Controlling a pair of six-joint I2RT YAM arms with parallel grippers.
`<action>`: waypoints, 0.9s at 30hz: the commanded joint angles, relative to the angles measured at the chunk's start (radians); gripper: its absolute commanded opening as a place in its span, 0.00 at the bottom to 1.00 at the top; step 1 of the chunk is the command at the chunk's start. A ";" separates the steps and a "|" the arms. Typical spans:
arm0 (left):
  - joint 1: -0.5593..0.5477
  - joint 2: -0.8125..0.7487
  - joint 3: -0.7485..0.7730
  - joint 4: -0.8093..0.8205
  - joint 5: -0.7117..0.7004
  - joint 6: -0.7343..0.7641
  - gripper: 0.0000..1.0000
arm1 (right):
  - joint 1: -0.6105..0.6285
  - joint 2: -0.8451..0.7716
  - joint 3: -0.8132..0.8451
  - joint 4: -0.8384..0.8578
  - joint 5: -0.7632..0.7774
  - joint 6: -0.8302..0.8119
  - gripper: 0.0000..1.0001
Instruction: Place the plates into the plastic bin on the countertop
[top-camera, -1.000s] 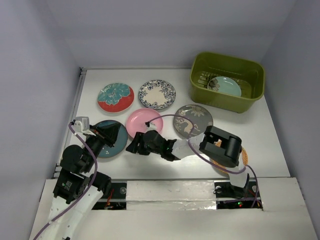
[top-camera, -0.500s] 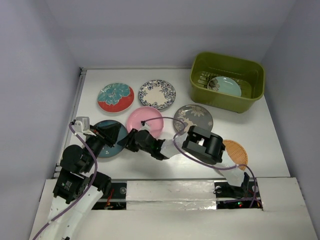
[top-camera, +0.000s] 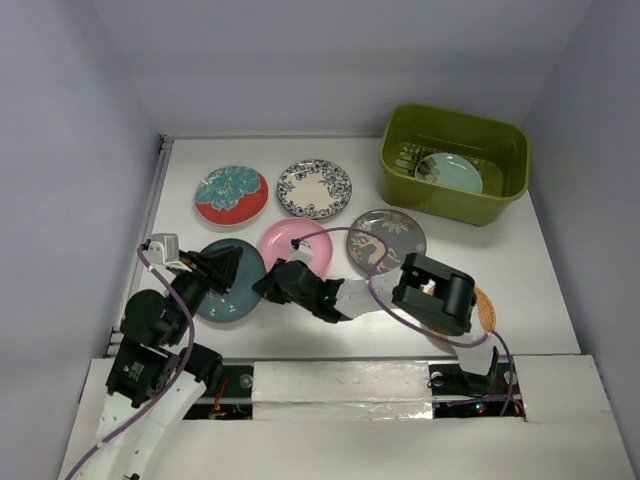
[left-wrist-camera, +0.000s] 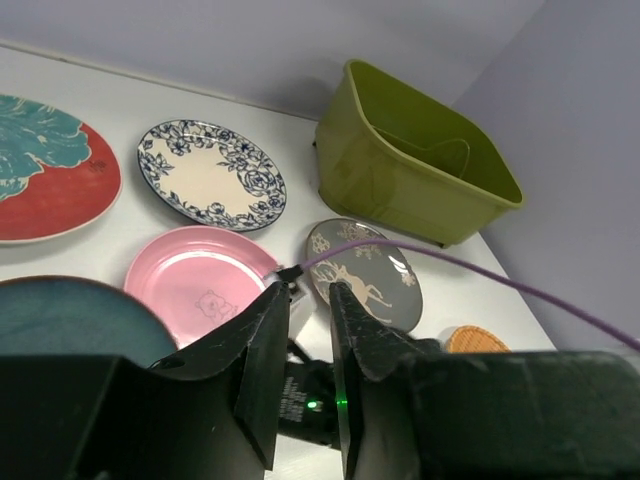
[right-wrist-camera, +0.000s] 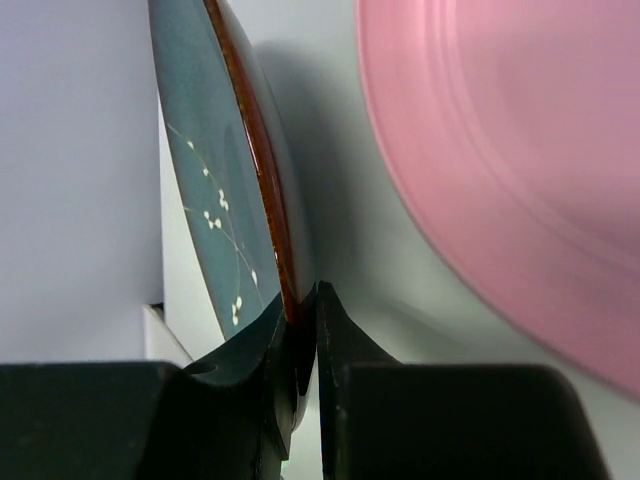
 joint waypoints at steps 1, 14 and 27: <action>-0.007 -0.023 0.032 0.031 -0.018 -0.007 0.21 | 0.008 -0.190 0.001 0.168 0.097 -0.106 0.00; -0.007 -0.058 0.020 0.047 -0.003 -0.012 0.28 | -0.458 -0.813 -0.340 0.068 0.029 -0.255 0.00; -0.007 -0.057 0.015 0.056 0.025 -0.009 0.32 | -1.243 -0.887 -0.063 -0.375 -0.342 -0.442 0.00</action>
